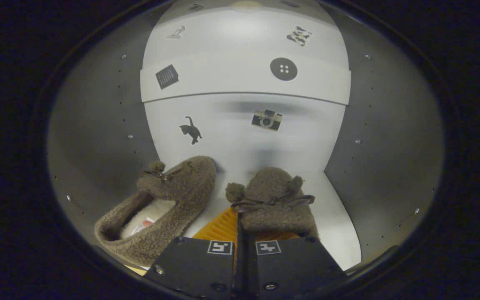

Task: Open the shoe cabinet door, grab the shoes and put them into the shoe cabinet, then close the shoe cabinet door.

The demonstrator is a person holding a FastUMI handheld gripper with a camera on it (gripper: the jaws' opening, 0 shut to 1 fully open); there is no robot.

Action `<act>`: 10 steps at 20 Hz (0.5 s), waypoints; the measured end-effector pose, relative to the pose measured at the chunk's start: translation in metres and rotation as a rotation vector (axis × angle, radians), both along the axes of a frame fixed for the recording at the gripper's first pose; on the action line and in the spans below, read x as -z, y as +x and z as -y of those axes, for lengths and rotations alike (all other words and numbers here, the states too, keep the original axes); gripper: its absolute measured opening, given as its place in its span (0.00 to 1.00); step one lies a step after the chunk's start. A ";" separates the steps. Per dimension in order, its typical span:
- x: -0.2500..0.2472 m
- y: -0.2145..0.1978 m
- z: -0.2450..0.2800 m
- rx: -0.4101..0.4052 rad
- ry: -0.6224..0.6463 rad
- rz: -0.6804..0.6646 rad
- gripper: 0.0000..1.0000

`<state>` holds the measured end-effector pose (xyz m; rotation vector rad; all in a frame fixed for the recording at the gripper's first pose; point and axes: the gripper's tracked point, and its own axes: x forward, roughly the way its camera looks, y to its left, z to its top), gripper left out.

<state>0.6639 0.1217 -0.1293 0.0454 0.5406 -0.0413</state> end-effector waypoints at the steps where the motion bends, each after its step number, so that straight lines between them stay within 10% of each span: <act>1: 0.000 0.000 0.001 0.005 0.001 -0.010 0.09; 3: -0.001 -0.006 -0.002 0.003 0.030 -0.024 0.10; 10: -0.033 -0.055 -0.013 -0.019 0.004 0.083 0.74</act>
